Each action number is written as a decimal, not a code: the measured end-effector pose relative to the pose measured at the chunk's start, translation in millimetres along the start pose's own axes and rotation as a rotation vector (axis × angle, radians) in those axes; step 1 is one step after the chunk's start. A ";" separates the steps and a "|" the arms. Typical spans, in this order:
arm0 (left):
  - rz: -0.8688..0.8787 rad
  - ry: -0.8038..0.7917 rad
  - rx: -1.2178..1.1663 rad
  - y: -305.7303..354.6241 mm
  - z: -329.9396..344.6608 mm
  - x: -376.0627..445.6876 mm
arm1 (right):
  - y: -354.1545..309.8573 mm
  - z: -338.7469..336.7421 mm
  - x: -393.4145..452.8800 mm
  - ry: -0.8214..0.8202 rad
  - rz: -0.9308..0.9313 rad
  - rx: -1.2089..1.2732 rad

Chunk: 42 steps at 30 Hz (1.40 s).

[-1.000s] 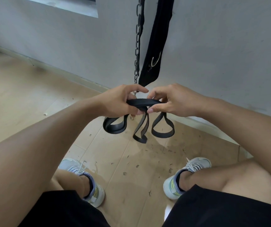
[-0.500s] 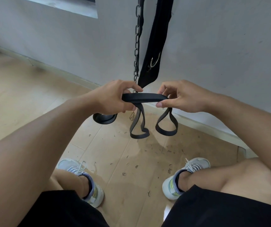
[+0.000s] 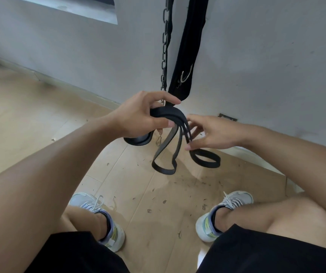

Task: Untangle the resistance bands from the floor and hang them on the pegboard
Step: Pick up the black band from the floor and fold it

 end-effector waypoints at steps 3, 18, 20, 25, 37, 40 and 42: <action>0.032 -0.023 0.005 3.4 3.6 0.5 | -11.7 12.0 8.5 0.028 -0.074 0.106; -0.038 0.078 0.105 -11.3 -25.3 -1.9 | -18.3 -10.6 13.0 0.275 -0.060 0.340; -0.015 0.094 0.079 -10.3 -24.5 -1.3 | -21.1 -10.0 12.4 0.275 -0.060 0.334; 0.045 0.126 0.150 -7.7 -18.0 0.7 | -30.3 -7.5 10.8 0.255 -0.073 0.337; -0.338 0.034 0.203 -31.9 6.0 -1.7 | -20.8 -11.9 17.8 0.378 0.137 0.887; -0.343 -0.106 0.128 -33.0 22.2 0.6 | -22.6 -13.0 16.1 0.406 0.136 0.879; -0.332 -0.144 0.050 -29.1 31.2 2.1 | -26.4 -12.5 14.8 0.422 0.109 0.815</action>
Point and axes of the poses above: each hand's wrist, its own x-axis towards the middle knuckle, its own z-axis out of the palm, y = z × x, the point moved 4 cm from there along x, towards the middle knuckle, and after that the axes turned 6 degrees about -x, right-handed, at the moved point
